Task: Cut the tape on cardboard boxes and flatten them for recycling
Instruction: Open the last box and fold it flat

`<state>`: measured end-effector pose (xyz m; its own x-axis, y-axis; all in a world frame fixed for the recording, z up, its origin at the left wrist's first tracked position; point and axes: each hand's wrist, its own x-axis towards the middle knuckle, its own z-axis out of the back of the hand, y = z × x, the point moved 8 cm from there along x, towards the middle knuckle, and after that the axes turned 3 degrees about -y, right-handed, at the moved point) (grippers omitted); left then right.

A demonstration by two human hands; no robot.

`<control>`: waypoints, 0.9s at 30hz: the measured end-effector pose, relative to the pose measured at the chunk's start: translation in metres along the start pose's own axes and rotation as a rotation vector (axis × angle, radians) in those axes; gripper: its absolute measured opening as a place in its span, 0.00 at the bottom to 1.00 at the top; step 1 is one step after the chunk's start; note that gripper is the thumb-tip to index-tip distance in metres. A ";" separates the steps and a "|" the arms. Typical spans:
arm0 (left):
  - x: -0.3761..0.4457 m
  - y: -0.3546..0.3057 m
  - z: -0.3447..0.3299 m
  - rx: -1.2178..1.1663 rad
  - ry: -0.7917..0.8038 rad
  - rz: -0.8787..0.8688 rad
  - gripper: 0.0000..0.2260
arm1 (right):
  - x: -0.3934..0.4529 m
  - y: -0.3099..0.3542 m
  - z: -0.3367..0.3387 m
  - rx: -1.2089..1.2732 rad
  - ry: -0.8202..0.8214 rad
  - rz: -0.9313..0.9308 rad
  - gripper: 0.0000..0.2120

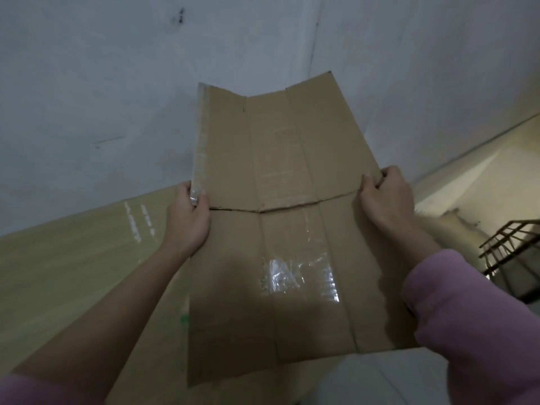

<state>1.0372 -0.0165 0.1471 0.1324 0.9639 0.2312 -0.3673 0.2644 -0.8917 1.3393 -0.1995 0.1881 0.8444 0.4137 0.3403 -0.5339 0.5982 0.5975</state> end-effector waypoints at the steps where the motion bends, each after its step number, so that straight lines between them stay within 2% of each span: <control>1: 0.006 0.001 -0.013 -0.005 0.001 0.019 0.12 | 0.013 -0.006 -0.006 -0.009 0.010 0.005 0.17; 11: 0.023 0.021 -0.104 -0.021 -0.069 0.277 0.13 | 0.123 -0.058 -0.097 -0.106 0.255 0.079 0.17; 13: 0.017 0.026 -0.111 -0.002 -0.098 0.339 0.14 | 0.130 -0.068 -0.116 -0.105 0.315 0.089 0.17; 18: 0.008 0.030 -0.119 0.213 -0.105 0.399 0.14 | 0.135 -0.089 -0.154 -0.099 0.473 0.137 0.17; 27: -0.044 0.022 -0.129 0.247 -0.217 0.466 0.09 | 0.157 -0.101 -0.169 -0.160 0.594 0.343 0.21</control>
<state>1.1419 -0.0568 0.0668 -0.2777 0.9583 -0.0671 -0.5492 -0.2157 -0.8074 1.5188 -0.0788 0.0585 0.4844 0.8748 0.0091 -0.8043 0.4412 0.3980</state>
